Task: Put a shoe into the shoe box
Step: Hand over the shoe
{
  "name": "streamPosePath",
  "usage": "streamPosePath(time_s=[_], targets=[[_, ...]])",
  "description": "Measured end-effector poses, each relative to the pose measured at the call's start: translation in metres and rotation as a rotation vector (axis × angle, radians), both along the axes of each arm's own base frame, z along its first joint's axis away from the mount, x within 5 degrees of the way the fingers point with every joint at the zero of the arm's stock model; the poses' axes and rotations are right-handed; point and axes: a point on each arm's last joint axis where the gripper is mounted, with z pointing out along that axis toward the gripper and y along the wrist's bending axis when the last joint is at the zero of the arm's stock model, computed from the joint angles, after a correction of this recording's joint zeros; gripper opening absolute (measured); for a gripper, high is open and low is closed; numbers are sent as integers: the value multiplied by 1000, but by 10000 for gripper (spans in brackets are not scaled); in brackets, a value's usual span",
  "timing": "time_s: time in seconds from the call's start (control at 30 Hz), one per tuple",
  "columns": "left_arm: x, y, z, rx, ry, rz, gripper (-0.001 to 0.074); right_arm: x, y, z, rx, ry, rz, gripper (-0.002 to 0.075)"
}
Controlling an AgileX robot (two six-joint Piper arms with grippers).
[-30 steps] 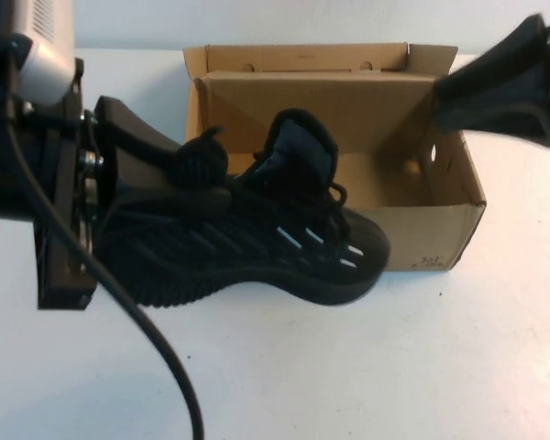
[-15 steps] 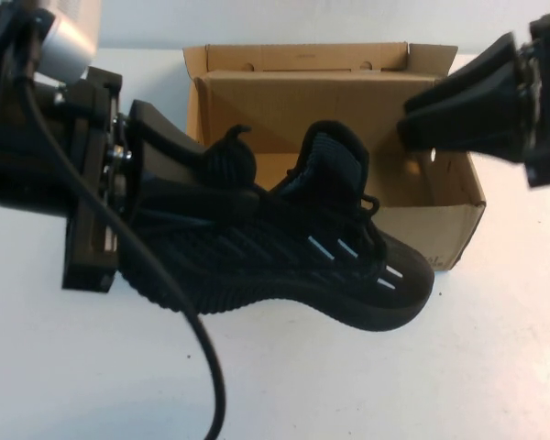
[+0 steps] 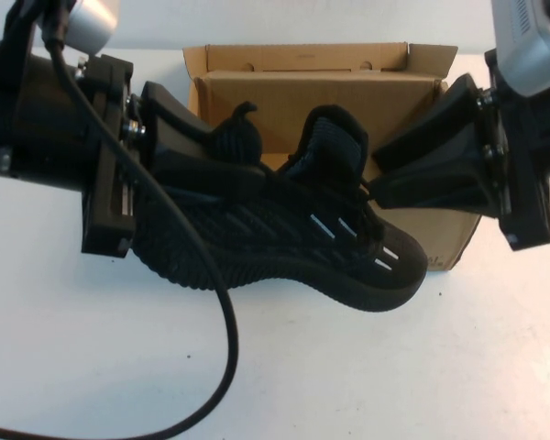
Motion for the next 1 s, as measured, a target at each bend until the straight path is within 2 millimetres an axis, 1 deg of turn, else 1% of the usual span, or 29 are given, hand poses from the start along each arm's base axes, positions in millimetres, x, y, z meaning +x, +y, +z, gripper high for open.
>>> streamPosePath(time_s=[0.1,0.17,0.2,0.27,0.37,0.67,0.77,1.0], targets=[[0,0,1,-1,-3,0,64,-4,-1,3,3,-10,-1,365],[0,0,1,-1,-2,-2,64,-6,-2,5,10,11,-18,490],[0,0,1,-1,-1,-1,64,-6,-2,5,10,25,-28,536],[0,0,1,-1,0,-1,64,-6,-2,4,8,55,-50,587],[0,0,1,-1,1,0,64,-5,-3,3,3,72,-61,613],[0,0,1,-2,11,4,63,-3,0,3,30,98,-61,624],[-1,0,1,-4,16,7,63,2,1,-1,30,117,-61,624],[-12,3,11,-16,-16,10,63,16,7,-14,28,162,-53,624]])
